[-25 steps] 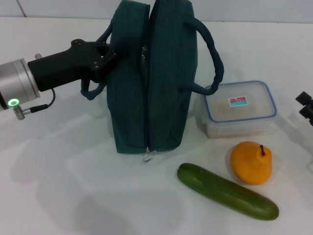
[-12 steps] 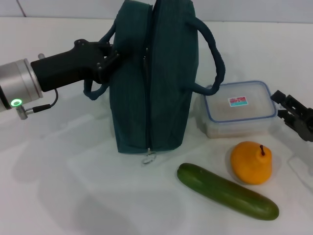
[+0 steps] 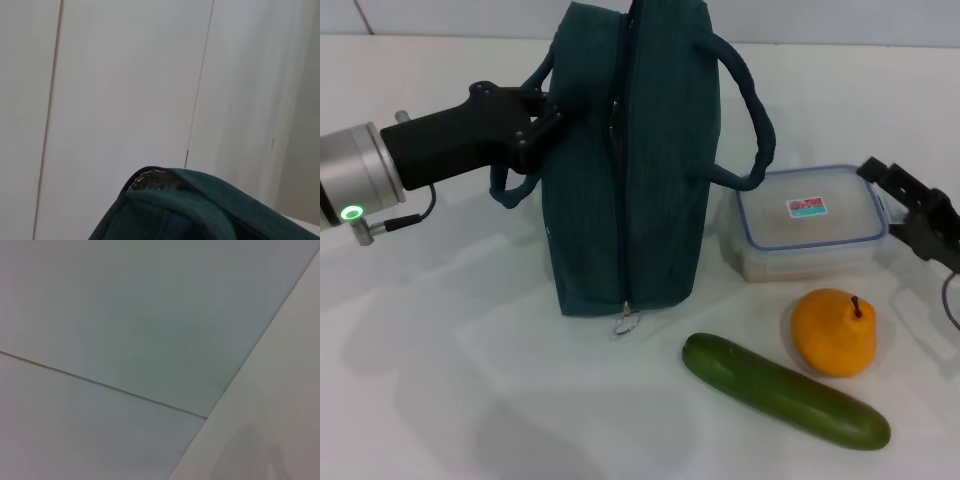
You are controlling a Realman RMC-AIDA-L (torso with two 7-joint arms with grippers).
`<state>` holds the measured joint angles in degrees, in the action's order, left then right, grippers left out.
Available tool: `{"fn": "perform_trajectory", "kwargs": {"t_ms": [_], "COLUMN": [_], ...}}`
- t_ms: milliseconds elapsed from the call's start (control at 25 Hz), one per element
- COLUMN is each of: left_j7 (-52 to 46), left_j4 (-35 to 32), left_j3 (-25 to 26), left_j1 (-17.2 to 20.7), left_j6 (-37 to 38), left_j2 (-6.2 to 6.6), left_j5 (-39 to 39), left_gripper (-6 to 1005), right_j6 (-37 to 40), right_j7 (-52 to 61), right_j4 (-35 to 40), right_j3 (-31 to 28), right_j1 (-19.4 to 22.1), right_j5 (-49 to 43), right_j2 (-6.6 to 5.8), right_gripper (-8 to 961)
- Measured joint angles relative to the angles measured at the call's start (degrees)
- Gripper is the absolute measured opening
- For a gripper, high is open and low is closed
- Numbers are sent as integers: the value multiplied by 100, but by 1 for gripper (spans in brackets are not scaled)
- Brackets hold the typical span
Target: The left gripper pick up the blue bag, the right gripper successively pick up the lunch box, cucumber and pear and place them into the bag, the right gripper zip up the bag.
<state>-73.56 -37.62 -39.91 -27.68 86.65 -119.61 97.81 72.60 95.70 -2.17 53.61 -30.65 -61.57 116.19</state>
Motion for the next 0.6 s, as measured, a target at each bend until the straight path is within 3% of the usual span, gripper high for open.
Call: {"fn": "perform_trajectory", "kwargs": {"t_ms": [600], "left_j7": [78], "left_j4": [9], "left_j3": [19], "left_j1": [-8], "left_j6": [1], "left_j2": [-1], "left_j5": [2], "left_gripper": [39], "right_j6": [-152], "right_j7": [110], "right_j4": [44], "right_j3": [42], "right_j1": [-263], "right_j5": [-34], "right_j2": [0], "right_gripper": [782]}}
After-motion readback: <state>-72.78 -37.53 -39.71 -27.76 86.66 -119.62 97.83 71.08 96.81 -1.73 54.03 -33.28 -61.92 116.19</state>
